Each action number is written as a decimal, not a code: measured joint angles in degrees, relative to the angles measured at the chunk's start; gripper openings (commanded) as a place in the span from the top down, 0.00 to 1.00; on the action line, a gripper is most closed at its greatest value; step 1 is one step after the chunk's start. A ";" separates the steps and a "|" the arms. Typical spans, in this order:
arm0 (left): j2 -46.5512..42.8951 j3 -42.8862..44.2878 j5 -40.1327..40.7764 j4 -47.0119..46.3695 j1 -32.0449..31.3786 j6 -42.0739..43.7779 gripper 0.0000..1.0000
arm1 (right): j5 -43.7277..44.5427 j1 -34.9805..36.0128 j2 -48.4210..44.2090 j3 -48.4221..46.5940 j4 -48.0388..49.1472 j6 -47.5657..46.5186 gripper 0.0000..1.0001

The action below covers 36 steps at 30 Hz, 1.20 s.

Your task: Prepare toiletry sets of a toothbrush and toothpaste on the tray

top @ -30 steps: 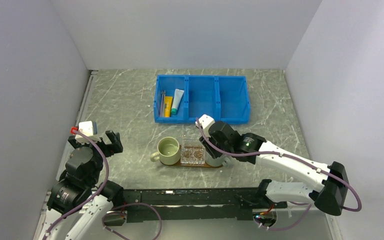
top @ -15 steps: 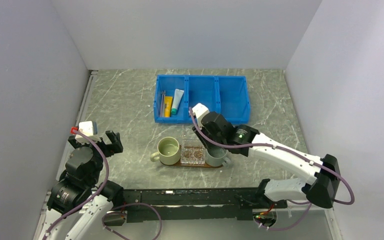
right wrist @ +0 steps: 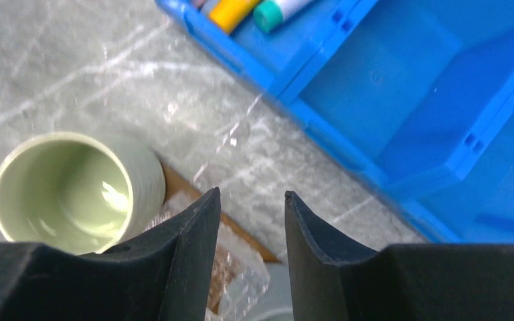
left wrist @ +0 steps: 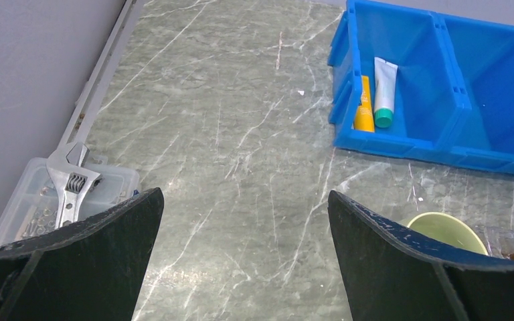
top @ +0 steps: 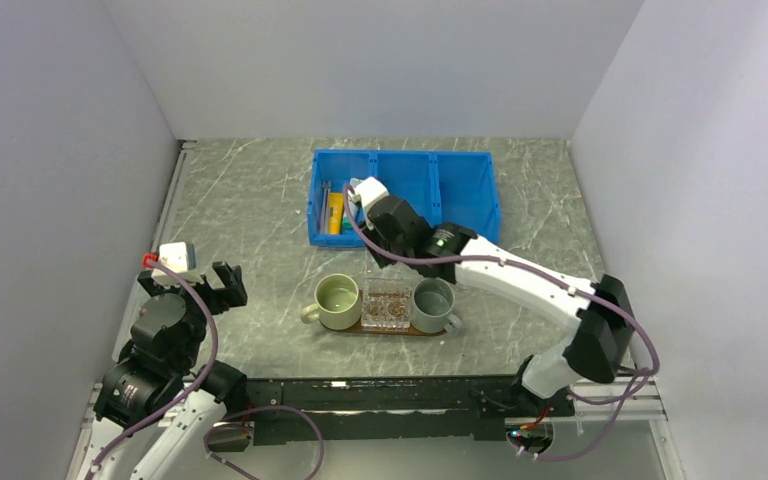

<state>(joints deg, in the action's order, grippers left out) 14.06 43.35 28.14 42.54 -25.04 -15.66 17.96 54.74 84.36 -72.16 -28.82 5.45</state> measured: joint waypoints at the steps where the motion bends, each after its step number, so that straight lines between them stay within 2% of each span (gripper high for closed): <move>1: 0.00 0.00 -0.09 0.00 0.00 0.04 0.01 | -0.04 -0.39 1.64 -2.01 -0.13 0.17 0.62; 6: 0.02 -0.02 -0.83 -0.09 0.00 0.37 0.01 | -0.79 -1.95 10.08 -12.28 -0.92 0.33 0.60; 10: 0.39 -0.07 -1.90 -0.28 0.00 0.48 0.01 | -1.14 -2.47 16.33 -18.91 -1.64 0.33 0.54; 14: 3.58 -0.04 -5.53 -1.64 0.00 0.87 0.01 | -0.35 -2.67 19.08 -20.46 -1.53 0.42 0.50; 19: 13.11 1.33 -10.56 -2.34 0.00 1.01 0.01 | 0.20 -3.80 18.93 -20.52 -0.59 1.70 0.47; 23: 21.84 4.79 -13.99 -2.91 0.00 1.25 0.01 | -0.26 -5.84 16.33 -17.35 2.29 2.54 0.48; 28: 33.31 11.58 -19.34 -5.01 0.04 1.86 0.01 | -0.20 -7.74 8.70 -7.78 6.03 2.75 0.48; 36: 53.18 23.91 -27.89 -8.85 0.11 2.43 0.01 | 1.42 -9.35 0.94 -0.66 5.95 5.11 0.48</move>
<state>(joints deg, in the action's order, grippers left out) 67.24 67.26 0.25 33.69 -24.93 -13.23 19.38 45.39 85.30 -72.82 -22.87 10.57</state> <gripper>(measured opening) 0.992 0.523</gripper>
